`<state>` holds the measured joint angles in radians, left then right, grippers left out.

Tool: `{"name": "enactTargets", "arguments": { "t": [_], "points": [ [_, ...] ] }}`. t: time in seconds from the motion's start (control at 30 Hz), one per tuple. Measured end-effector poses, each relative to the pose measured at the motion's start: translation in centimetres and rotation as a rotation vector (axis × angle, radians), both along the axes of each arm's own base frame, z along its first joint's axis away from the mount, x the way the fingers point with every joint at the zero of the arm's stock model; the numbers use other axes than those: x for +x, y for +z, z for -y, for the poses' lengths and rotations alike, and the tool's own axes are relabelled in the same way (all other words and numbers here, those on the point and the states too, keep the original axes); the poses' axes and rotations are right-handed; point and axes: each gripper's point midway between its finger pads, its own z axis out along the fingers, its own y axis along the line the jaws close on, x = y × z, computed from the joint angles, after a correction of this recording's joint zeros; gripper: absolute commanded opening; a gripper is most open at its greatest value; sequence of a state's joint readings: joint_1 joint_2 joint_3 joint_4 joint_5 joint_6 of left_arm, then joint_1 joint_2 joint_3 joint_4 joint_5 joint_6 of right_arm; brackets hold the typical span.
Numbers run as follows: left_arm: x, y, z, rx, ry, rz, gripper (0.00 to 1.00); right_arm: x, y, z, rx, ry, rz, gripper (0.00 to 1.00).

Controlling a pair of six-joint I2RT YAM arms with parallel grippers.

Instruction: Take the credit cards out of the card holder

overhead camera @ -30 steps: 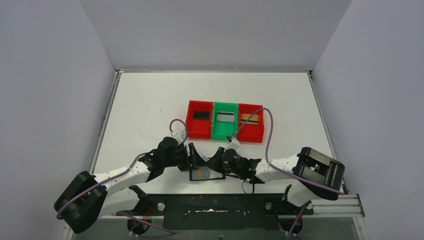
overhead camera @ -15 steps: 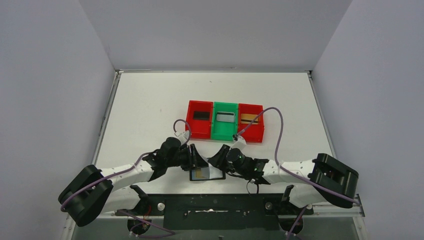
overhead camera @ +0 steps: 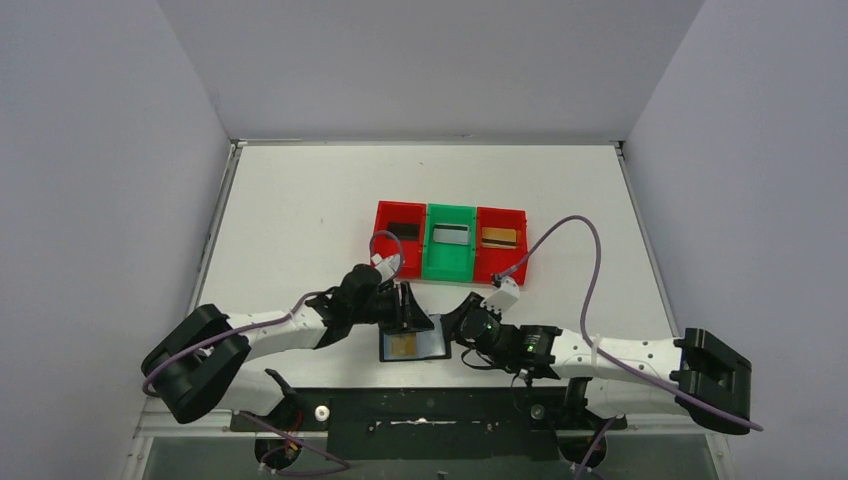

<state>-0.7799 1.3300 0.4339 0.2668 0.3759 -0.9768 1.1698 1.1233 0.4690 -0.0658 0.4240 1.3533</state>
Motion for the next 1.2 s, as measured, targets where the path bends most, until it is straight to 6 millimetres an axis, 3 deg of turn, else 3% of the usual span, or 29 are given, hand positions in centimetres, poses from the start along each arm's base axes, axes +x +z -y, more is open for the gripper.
{"name": "enactTargets", "arguments": {
  "t": [0.17, 0.33, 0.6, 0.73, 0.93, 1.2],
  "points": [
    [0.4, -0.6, 1.7, 0.012, -0.035, -0.007, 0.44, 0.3, 0.7, 1.8, -0.016, -0.074, 0.021, 0.27],
    [0.0, -1.8, 1.6, 0.044, -0.043, -0.036, 0.45, 0.5, 2.2, 2.4, 0.018, -0.099, 0.052, 0.27],
    [1.1, 1.6, 0.3, 0.049, 0.029, 0.083, 0.45, 0.5, 3.3, 1.2, 0.068, -0.060, 0.078, 0.27],
    [2.6, 3.6, -2.1, 0.082, 0.151, 0.151, 0.46, 0.4, 2.8, 0.4, 0.057, -0.021, 0.074, 0.27],
    [4.1, 6.3, -7.7, 0.118, 0.372, 0.248, 0.54, 0.4, 2.2, -0.3, 0.011, 0.020, 0.054, 0.29],
    [3.3, 6.4, -13.6, 0.179, 0.559, 0.279, 0.65, 2.8, 4.4, 1.0, -0.051, -0.025, 0.054, 0.53]
  ]
}}
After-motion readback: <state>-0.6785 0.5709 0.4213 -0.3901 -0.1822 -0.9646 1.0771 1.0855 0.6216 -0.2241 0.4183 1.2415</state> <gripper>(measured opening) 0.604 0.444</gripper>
